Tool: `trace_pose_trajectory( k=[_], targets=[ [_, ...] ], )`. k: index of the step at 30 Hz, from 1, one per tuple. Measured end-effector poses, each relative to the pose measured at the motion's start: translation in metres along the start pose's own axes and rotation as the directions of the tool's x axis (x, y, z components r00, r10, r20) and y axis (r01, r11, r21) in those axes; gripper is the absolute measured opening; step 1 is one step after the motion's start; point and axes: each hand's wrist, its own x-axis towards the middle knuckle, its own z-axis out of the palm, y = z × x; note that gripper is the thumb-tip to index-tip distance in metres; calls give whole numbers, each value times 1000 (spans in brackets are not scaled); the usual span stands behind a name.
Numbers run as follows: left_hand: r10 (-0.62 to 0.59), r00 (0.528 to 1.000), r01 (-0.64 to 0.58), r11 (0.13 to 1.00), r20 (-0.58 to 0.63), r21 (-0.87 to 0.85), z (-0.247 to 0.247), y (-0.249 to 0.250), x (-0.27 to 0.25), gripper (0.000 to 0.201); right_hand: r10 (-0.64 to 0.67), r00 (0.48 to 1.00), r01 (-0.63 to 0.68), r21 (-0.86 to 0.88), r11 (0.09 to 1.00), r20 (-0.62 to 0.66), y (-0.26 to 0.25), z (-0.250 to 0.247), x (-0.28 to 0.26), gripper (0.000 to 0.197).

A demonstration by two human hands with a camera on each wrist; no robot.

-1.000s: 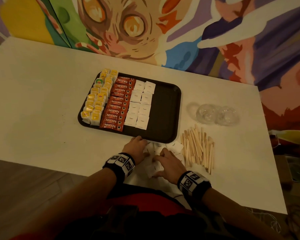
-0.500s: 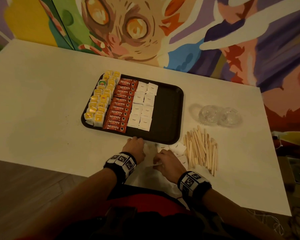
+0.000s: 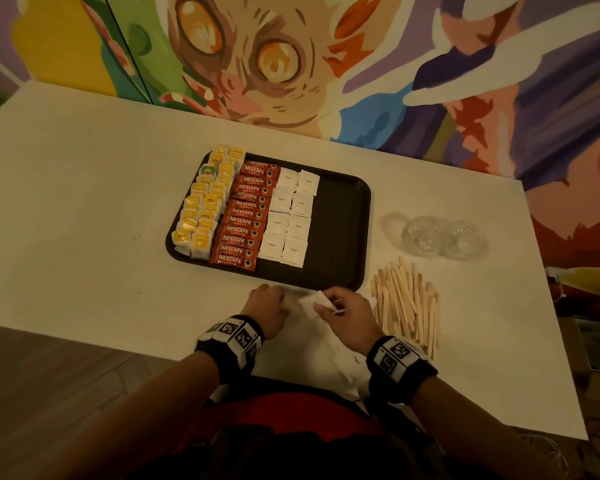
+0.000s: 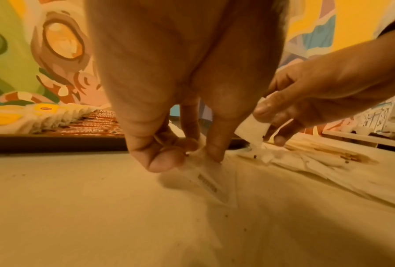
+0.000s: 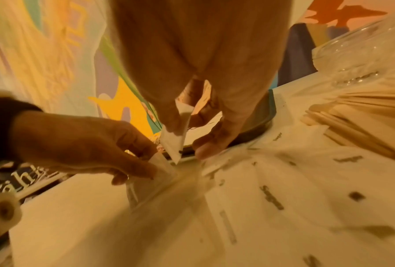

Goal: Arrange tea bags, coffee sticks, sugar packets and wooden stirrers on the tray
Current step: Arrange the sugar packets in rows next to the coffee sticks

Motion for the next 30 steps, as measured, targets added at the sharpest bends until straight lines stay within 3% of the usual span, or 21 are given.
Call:
trace_pose_trajectory(
  k=[4, 11, 19, 30],
  targets=[
    [41, 996, -49, 993, -83, -103, -20, -7, -7, 19, 54, 998, -48, 197, 979, -26, -12, -1, 13, 14],
    [-25, 986, -26, 953, -164, -301, -67, -22, 6, 14, 88, 987, -54, 241, 969, -132, -25, -2, 45, 34],
    [-148, 972, 102, 966, -184, -237, -81, -22, 41, 27, 123, 978, -94, 166, 982, -169, -35, 11, 78, 25],
    [-139, 989, 131, 983, -58, -132, -82, -21, 66, 39, 154, 984, -153, 15, 988, -95, -41, 30, 99, 23]
  ],
)
